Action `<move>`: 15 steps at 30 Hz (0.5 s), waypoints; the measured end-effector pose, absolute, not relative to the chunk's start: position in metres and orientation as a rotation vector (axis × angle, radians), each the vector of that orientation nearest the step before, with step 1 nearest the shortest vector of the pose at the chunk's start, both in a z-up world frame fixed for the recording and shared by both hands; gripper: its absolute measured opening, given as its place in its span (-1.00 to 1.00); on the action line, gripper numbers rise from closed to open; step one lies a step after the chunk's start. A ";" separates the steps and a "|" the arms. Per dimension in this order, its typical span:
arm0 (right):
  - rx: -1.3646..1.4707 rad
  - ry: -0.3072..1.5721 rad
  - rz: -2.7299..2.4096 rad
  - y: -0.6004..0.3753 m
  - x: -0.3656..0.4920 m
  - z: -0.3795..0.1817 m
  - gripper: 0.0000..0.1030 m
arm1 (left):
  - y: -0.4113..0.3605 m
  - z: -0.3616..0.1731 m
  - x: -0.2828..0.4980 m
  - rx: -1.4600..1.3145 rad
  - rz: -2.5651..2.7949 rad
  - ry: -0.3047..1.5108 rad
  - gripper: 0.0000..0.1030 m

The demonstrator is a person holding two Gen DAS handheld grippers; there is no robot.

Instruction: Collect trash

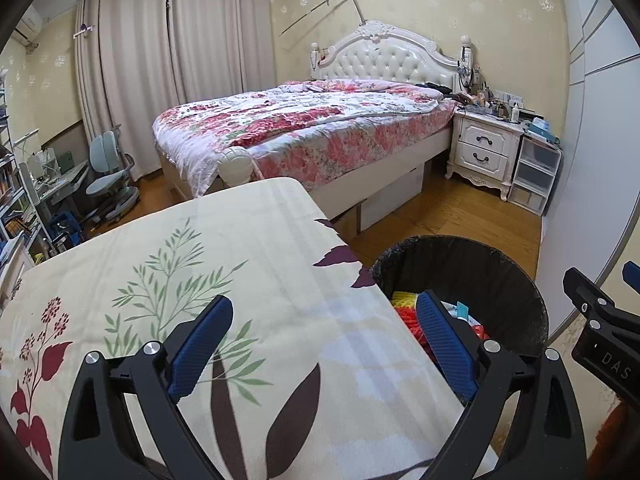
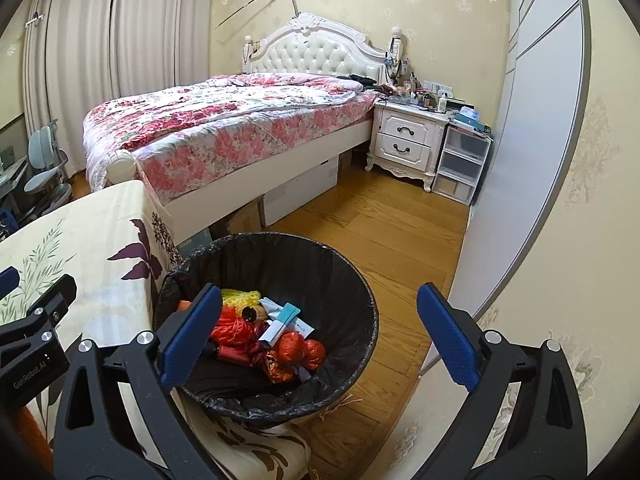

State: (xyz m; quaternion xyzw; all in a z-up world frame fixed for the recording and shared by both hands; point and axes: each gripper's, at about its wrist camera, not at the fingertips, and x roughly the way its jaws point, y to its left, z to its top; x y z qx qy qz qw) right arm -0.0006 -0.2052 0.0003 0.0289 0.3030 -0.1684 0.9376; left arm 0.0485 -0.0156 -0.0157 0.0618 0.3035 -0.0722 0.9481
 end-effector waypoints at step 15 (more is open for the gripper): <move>0.044 0.592 -0.278 -0.171 -0.036 0.013 0.85 | 0.012 -0.006 0.013 0.103 -0.140 0.587 0.81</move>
